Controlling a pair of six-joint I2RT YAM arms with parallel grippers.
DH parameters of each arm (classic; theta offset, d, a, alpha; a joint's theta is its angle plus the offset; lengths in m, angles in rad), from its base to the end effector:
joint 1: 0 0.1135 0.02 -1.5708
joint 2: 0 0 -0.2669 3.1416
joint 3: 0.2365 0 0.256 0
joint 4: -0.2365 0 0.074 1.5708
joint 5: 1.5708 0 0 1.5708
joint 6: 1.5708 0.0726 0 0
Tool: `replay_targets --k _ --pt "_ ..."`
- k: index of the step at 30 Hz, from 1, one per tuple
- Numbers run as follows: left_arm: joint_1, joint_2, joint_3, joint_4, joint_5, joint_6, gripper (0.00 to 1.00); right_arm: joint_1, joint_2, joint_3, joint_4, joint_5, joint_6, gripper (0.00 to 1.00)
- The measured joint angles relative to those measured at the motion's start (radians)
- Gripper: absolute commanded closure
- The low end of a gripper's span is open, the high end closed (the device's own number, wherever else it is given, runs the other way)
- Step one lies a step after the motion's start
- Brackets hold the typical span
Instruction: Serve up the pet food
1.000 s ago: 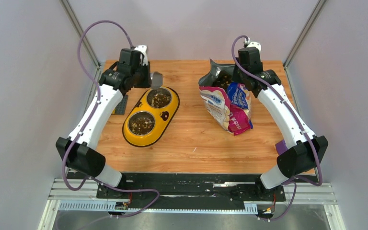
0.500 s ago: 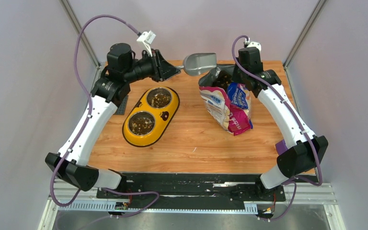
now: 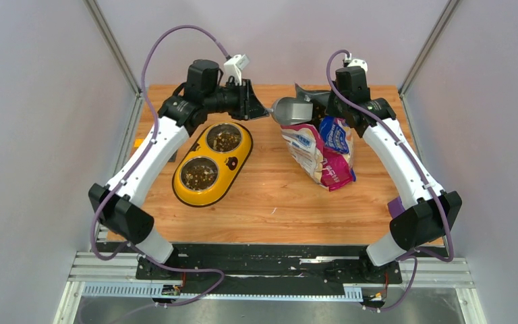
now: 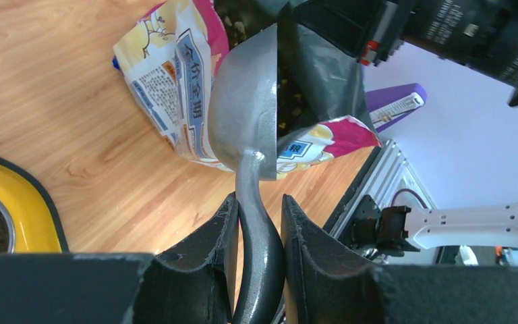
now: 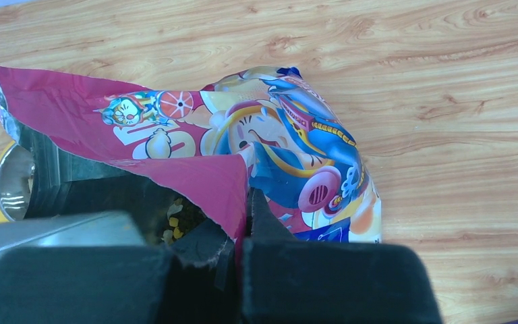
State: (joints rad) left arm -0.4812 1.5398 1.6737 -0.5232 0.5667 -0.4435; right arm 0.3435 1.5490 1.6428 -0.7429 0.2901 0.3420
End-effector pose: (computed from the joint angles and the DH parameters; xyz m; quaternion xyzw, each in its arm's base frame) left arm 0.3148 -0.2083 0.4216 0.1707 0.7943 -0.4464 0.3751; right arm 0.3561 0.1053 0.3766 0.0636 0.8863 0.0260 0.4580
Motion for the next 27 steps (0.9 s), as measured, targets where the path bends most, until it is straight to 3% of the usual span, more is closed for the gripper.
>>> replay_targets --k 9,19,27 --pt "-0.041 0.171 0.19 -0.119 -0.028 -0.034 1.0 0.018 0.0 -0.009 0.015 -0.005 -0.022 1.0" --pt "-0.142 0.523 0.679 -0.404 -0.152 -0.027 1.0 0.035 -0.002 -0.019 0.032 0.014 -0.056 1.0" --pt "-0.177 0.627 0.708 -0.493 -0.246 -0.042 1.0 0.047 -0.013 -0.042 0.058 0.006 -0.056 1.0"
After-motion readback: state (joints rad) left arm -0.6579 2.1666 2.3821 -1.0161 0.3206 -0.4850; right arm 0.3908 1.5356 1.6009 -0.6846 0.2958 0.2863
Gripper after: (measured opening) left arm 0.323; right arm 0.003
